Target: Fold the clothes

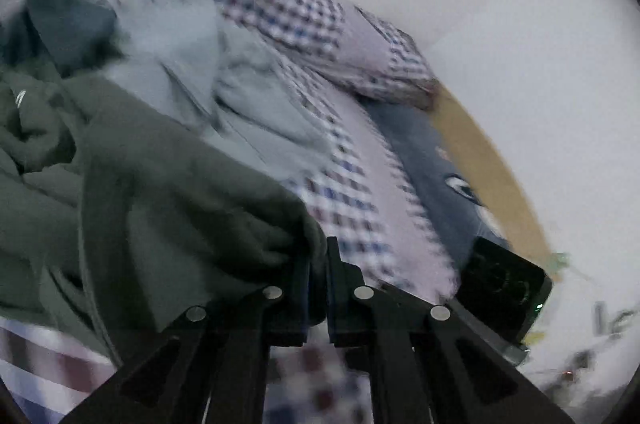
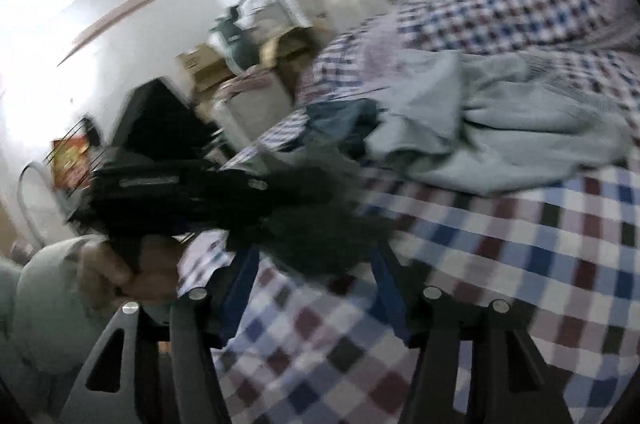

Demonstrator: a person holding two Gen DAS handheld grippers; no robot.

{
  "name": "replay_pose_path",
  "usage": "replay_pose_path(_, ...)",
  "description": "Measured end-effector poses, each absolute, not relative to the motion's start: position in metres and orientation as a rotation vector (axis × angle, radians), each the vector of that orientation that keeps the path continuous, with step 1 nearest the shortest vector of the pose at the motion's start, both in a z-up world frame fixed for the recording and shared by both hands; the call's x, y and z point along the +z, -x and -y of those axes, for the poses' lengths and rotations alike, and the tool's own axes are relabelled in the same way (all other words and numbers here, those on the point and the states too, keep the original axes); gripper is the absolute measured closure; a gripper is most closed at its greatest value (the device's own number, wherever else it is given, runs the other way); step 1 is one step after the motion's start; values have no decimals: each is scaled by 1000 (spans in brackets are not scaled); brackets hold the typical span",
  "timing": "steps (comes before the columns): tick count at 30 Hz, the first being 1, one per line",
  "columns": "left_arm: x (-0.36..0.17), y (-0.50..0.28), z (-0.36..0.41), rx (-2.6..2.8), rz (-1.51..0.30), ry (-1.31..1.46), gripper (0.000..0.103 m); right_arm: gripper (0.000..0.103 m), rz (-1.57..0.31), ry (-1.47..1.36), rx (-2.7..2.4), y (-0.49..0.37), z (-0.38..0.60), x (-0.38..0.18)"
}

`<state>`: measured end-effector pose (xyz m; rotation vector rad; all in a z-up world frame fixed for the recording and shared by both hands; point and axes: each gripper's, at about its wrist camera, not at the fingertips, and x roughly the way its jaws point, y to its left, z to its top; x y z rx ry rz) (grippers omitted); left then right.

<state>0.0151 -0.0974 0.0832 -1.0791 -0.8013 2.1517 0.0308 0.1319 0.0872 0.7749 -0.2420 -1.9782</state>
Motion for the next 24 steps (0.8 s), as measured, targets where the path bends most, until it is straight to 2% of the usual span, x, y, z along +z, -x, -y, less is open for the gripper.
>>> replay_pose_path(3, 73, -10, 101, 2022, 891, 1113, 97, 36, 202, -761, -1949, -40, -119, 90)
replay_pose_path(5, 70, -9, 108, 1925, 943, 1104, 90, 36, 168, -778, -1978, -41, -111, 86)
replay_pose_path(6, 71, -11, 111, 1891, 946, 1100, 75, 36, 151, -786, -1993, -41, -108, 84)
replay_pose_path(7, 74, -13, 114, 1870, 946, 1091, 50, 36, 164, -799, -2001, -38, -107, 81)
replay_pose_path(8, 80, -16, 119, 1883, 937, 1073, 30, 36, 179, -812, -2009, -35, -107, 78)
replay_pose_path(10, 93, -20, 127, 1910, 919, 1036, 20, 39, 219, -833, -2012, -30, -105, 74)
replay_pose_path(13, 113, -28, 141, 1950, 891, 979, 19, 55, 272, -850, -1984, -25, -98, 72)
replay_pose_path(15, 124, -32, 152, 1990, 879, 944, 19, 69, 278, -863, -1973, -24, -91, 70)
replay_pose_path(16, 123, -33, 163, 2056, 892, 938, 19, 90, 268, -871, -1982, -23, -89, 70)
replay_pose_path(17, 120, -33, 174, 2118, 909, 941, 19, 96, 259, -878, -1992, -21, -87, 70)
replay_pose_path(20, 103, -33, 211, 2372, 997, 1005, 19, 99, 333, -849, -2075, -9, -106, 79)
replay_pose_path(24, 93, -35, 238, 2612, 999, 1047, 19, 102, 507, -731, -2315, 1, -183, 105)
